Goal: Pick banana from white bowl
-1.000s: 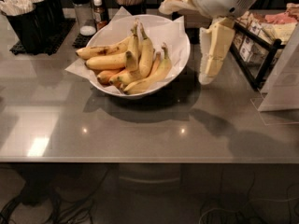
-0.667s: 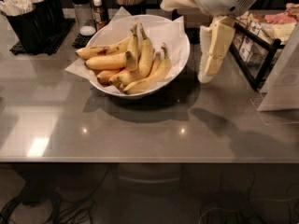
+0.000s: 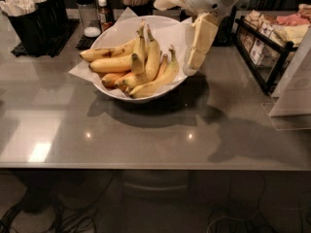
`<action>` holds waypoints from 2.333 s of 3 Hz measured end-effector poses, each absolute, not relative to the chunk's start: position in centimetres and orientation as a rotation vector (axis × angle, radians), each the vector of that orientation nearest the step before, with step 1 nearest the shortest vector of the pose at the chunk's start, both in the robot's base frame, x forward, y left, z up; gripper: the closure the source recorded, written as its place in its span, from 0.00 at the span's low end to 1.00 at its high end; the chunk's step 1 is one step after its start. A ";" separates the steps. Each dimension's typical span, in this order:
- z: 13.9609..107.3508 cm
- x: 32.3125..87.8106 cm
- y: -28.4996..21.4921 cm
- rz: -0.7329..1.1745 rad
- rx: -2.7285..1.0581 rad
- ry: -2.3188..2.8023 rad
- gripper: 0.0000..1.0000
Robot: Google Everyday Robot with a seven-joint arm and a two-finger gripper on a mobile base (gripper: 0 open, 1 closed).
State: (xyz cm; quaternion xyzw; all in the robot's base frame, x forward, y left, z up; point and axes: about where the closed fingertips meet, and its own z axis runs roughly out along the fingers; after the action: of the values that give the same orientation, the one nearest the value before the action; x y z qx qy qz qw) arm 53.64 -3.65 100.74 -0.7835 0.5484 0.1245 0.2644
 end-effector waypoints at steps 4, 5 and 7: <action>97.1 57.2 1.1 0.484 -2.100 1.410 0.09; 94.9 57.6 3.4 0.583 -2.123 1.356 0.10; 93.1 58.5 4.4 0.602 -2.114 1.319 0.27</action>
Offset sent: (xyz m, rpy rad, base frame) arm 0.0206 0.0227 -0.0162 0.0281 0.0363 0.0279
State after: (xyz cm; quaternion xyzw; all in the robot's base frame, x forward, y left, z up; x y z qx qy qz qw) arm 58.51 4.40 93.07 -0.7904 0.4933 0.2252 0.2851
